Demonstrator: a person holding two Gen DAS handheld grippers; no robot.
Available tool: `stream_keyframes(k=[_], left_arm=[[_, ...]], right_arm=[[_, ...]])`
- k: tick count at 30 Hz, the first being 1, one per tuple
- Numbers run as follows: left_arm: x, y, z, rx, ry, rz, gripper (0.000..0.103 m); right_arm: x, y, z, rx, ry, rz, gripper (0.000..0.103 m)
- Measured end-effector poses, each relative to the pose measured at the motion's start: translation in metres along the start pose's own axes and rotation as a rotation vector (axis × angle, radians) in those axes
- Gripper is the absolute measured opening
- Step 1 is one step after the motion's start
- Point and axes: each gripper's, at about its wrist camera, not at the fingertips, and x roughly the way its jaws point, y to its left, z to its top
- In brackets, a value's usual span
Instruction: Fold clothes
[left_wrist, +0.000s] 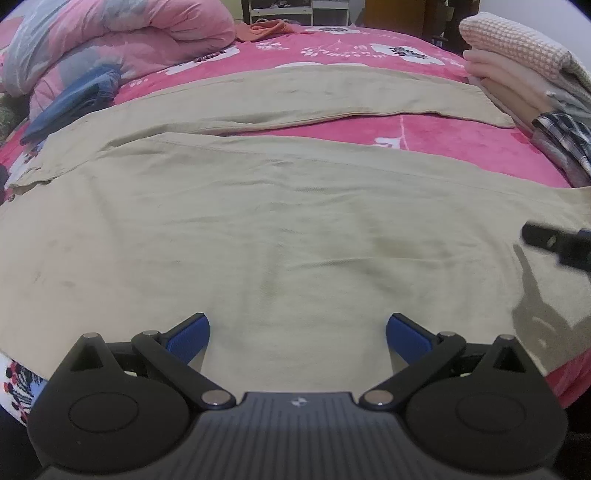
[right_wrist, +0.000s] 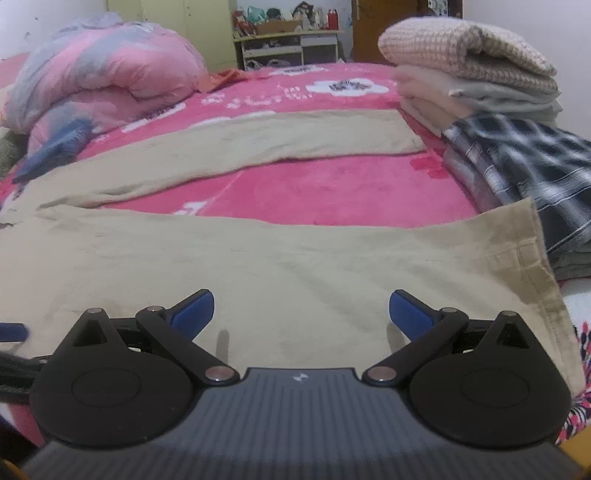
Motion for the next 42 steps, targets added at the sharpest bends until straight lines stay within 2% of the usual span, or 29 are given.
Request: stream_keyframes(k=[2, 4, 11, 14, 17, 20, 22, 25, 27, 30, 33, 36, 40, 42], left_arm=[[0.0, -0.001, 0.0, 0.003, 0.002, 0.006, 0.103], [-0.001, -0.002, 0.0, 0.009, 0.002, 0.013, 0.103], [-0.003, -0.006, -0.002, 0.015, -0.005, 0.03, 0.103], [-0.004, -0.006, -0.002, 0.018, -0.006, 0.035, 0.103], [-0.004, -0.007, -0.002, 0.024, -0.008, 0.042, 0.103], [-0.003, -0.008, -0.002, 0.026, -0.01, 0.05, 0.103], [-0.003, -0.008, -0.001, 0.026, -0.01, 0.051, 0.103], [-0.003, -0.005, -0.002, 0.015, -0.011, 0.032, 0.103], [-0.002, -0.001, -0.003, 0.004, -0.015, 0.012, 0.103], [0.0, 0.005, -0.004, -0.011, -0.022, -0.017, 0.103], [0.0, 0.007, -0.008, 0.002, -0.054, -0.032, 0.103], [-0.003, 0.012, -0.014, 0.019, -0.089, -0.053, 0.103], [-0.016, 0.026, -0.024, 0.01, -0.155, -0.069, 0.103], [-0.023, 0.035, -0.026, 0.006, -0.21, -0.061, 0.103]], right_arm=[[0.011, 0.0, -0.008, -0.015, 0.031, -0.013, 0.102], [0.01, 0.007, -0.02, -0.064, 0.019, -0.038, 0.102], [-0.023, 0.011, -0.051, -0.127, 0.033, -0.027, 0.102], [-0.038, 0.008, -0.061, -0.138, 0.065, -0.009, 0.102], [-0.053, 0.005, -0.058, -0.143, 0.065, 0.014, 0.102], [-0.062, 0.002, -0.04, -0.152, -0.008, 0.015, 0.102], [-0.058, 0.0, -0.025, -0.145, -0.058, 0.005, 0.102], [-0.035, -0.003, -0.009, -0.107, -0.087, 0.009, 0.102], [-0.017, -0.002, -0.009, -0.093, -0.072, 0.012, 0.102], [0.003, 0.002, -0.027, -0.096, -0.01, 0.011, 0.102], [-0.014, 0.009, -0.054, -0.143, -0.044, -0.004, 0.102], [-0.034, 0.008, -0.067, -0.153, -0.018, 0.032, 0.102], [-0.05, 0.003, -0.061, -0.14, 0.007, 0.072, 0.102], [-0.049, 0.004, -0.046, -0.137, -0.023, 0.091, 0.102]])
